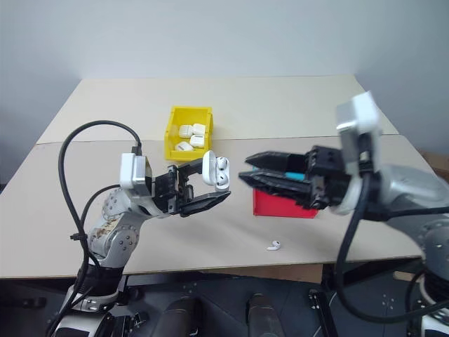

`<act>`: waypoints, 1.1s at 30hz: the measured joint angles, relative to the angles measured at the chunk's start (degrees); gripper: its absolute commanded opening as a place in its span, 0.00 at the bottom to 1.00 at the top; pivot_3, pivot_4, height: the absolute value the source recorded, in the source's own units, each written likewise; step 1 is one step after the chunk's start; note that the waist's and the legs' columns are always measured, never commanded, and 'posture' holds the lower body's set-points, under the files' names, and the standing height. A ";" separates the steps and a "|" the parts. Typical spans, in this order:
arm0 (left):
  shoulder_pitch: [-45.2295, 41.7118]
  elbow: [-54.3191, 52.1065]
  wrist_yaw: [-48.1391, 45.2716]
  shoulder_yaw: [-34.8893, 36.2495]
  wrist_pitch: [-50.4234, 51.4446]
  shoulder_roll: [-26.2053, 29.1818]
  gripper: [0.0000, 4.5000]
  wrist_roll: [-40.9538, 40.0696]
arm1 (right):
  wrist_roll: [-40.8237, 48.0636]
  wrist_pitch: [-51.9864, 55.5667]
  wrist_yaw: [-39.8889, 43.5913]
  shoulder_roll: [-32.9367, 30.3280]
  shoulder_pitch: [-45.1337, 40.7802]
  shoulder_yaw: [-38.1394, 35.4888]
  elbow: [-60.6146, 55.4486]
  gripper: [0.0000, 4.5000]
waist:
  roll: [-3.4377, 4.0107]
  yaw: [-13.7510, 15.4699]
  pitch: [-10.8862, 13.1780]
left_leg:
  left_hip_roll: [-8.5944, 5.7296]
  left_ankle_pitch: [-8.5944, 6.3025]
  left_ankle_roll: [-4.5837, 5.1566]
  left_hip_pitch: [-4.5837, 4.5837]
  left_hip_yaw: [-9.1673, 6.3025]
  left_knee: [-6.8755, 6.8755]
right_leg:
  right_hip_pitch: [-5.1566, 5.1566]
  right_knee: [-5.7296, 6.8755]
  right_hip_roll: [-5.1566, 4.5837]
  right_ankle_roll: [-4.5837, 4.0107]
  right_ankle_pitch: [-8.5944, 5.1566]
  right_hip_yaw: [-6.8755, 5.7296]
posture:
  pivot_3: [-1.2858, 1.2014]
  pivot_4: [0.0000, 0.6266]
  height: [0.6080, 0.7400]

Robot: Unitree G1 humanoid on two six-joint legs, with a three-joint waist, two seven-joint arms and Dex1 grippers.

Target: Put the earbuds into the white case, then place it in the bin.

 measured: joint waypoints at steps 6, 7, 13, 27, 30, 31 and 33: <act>-4.36 8.40 -0.63 -5.07 -6.45 -2.23 0.62 9.26 | -7.71 -0.11 4.21 -1.94 -18.05 9.38 5.13 0.23 | 0.01 -0.45 -0.01 | 0.05 -0.01 0.00 -0.03 -0.01 -0.08 | -0.10 0.00 0.02 -0.08 -0.03 -0.03 | 0.52 0.24 1.00; -5.02 9.46 -0.37 -5.43 -7.13 -2.67 0.62 10.38 | -10.94 -0.76 6.16 -1.93 -19.04 12.49 4.79 0.16 | 0.01 -0.44 -0.01 | 0.04 -0.01 0.00 -0.07 -0.01 -0.12 | -0.15 0.00 0.02 -0.09 -0.04 -0.02 | 0.52 0.24 1.00; -6.07 11.64 0.95 -6.21 -9.35 -4.16 0.62 13.40 | -22.08 -2.57 11.93 0.92 -19.08 23.02 4.22 0.00 | 0.01 -0.02 -0.01 | -0.01 -0.17 0.21 -0.28 0.00 -0.13 | -0.30 0.04 -0.02 0.23 0.09 -0.03 | 0.52 0.24 1.00; -4.22 10.31 1.18 -6.16 -9.29 -3.83 0.62 12.62 | -33.45 -2.88 16.33 0.14 -17.36 27.28 2.47 0.00 | 0.01 1.04 -0.01 | -0.01 -0.21 0.20 -0.30 0.00 -0.07 | -0.37 0.10 -0.02 0.30 0.03 -0.04 | 0.52 0.24 1.00; -3.23 10.11 0.84 -5.66 -9.08 -3.30 0.62 11.23 | -34.58 -3.77 17.83 -2.18 -15.48 26.03 2.09 0.00 | 0.01 1.04 -0.01 | -0.01 -0.21 0.20 -0.30 0.00 -0.08 | -0.37 0.10 -0.02 0.29 0.03 -0.04 | 0.52 0.24 1.00; -2.96 9.57 0.87 -5.10 -9.01 -3.21 0.62 10.36 | -34.82 -3.78 18.28 -2.91 -14.58 25.40 2.12 0.00 | 0.01 1.05 0.00 | 0.00 -0.21 0.20 -0.30 0.00 -0.08 | -0.37 0.11 -0.02 0.30 0.03 -0.04 | 0.52 0.24 1.00; -2.86 8.76 1.08 -4.38 -8.43 -2.92 0.62 9.94 | -34.82 -3.88 18.72 -3.02 -14.20 24.44 2.20 0.00 | 0.02 0.99 -0.01 | -0.01 -0.21 0.20 -0.26 0.02 -0.07 | -0.36 0.13 -0.02 0.31 0.03 -0.02 | 0.52 0.24 1.00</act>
